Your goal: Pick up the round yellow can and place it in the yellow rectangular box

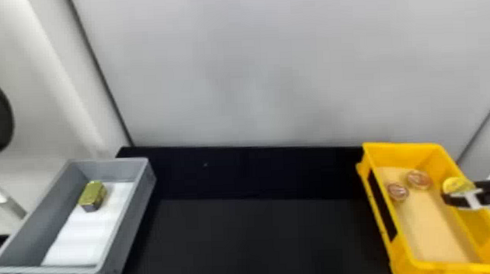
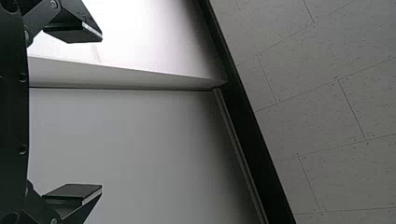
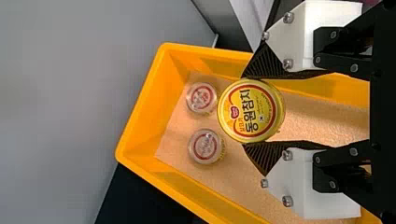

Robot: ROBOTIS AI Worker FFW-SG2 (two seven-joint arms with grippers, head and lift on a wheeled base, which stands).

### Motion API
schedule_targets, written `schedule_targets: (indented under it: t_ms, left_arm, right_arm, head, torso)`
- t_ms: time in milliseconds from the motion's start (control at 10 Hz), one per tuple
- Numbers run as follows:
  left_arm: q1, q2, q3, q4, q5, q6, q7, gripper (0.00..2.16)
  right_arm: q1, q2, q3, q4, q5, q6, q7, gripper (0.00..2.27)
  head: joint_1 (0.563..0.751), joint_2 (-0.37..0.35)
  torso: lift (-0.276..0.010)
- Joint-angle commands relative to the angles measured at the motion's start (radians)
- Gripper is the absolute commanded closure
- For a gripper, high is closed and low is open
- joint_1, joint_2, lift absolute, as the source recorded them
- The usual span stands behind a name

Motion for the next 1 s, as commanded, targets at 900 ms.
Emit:
schedule_targets:
  t_ms: [900]
  left_arm:
    - [-0.016,-0.005,-0.014,0.004,0.0,-0.008,-0.002,0.14]
  right_arm:
    - [-0.053,0.004,-0.017,0.355,-0.334,-0.063,-0.26,0.67]
  head:
    - [0.663,0.054]
  torso:
    - [-0.01]
